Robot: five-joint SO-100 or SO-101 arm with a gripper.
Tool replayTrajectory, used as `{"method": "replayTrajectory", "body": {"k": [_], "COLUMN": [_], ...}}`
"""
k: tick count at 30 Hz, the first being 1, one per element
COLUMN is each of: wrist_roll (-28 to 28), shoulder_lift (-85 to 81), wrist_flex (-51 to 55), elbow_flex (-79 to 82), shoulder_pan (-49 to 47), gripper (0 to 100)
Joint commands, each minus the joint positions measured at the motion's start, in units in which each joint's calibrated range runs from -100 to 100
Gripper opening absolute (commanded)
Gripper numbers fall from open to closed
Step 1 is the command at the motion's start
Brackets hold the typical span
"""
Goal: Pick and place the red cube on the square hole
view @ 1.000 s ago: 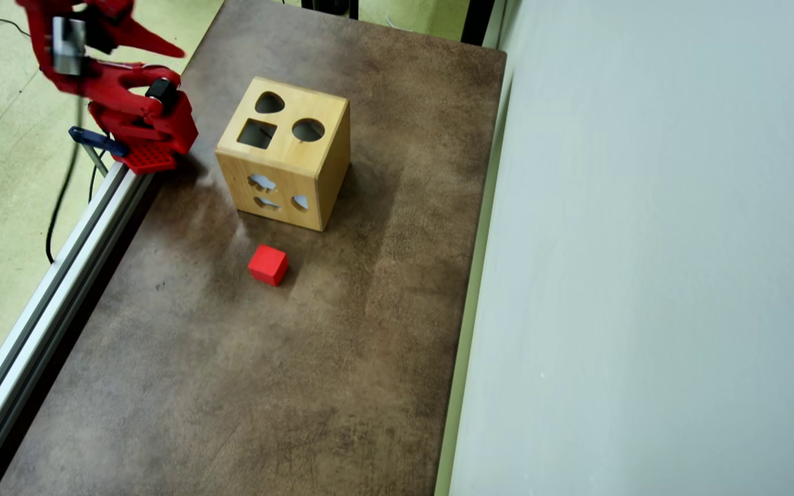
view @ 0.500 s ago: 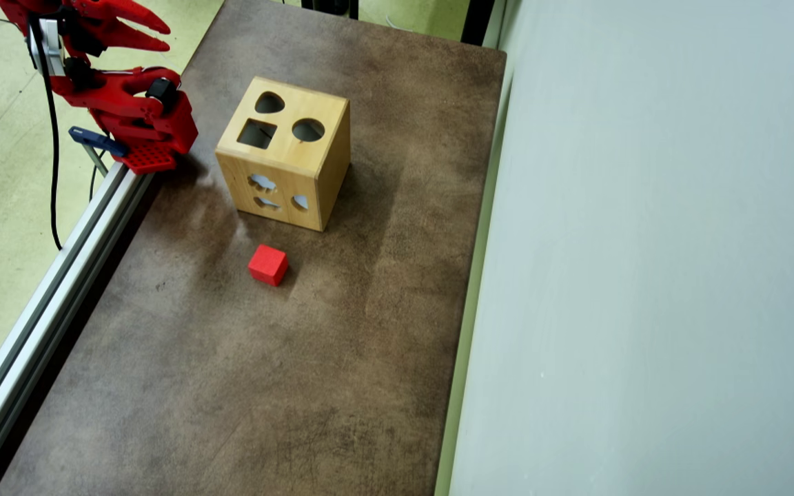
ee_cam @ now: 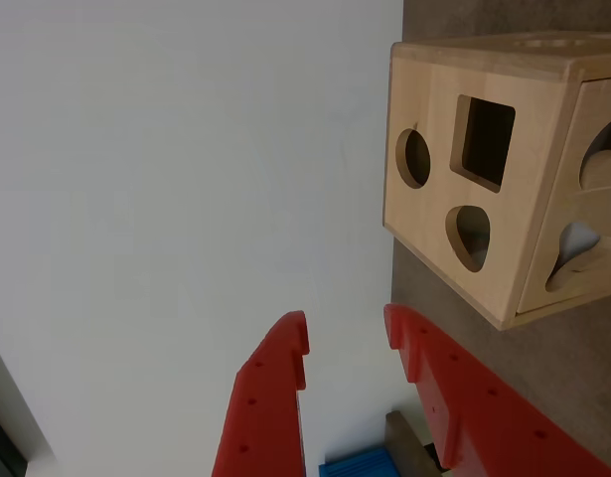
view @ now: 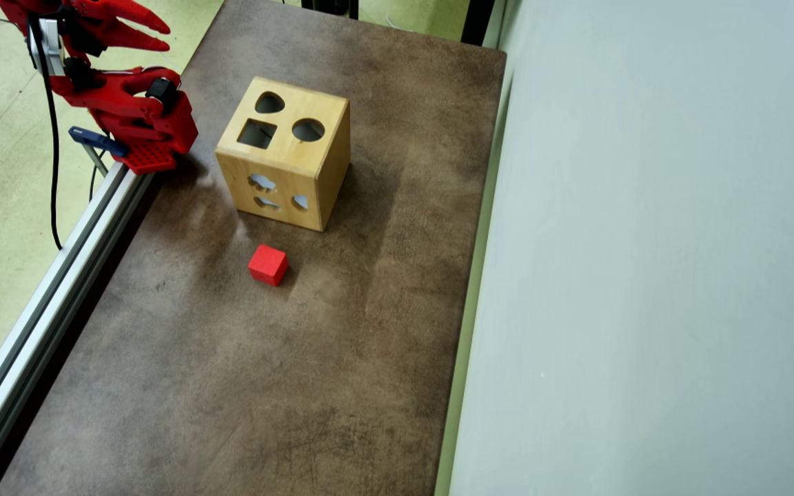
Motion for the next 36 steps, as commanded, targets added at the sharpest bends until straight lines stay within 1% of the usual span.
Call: {"method": "replayTrajectory", "body": {"k": [1,13,16,18,25,30,33,36], "wrist_roll": [0.10,0.34,0.34,0.34,0.39,0.68,3.57,8.25], "shoulder_lift": [0.43,1.88,6.63,11.22,30.75,40.60,44.34,47.14], "wrist_flex": [0.49,0.41,0.41,0.41,0.41,0.41,0.41,0.41], "elbow_flex": [-0.24,-0.60,-1.49,-5.16,-26.90,-36.56,-37.36,-37.45], "shoulder_pan": [0.36,0.59,0.66,0.66,0.66,0.66,1.70,6.53], "gripper": [13,13,13,13,13,13,13,13]}}
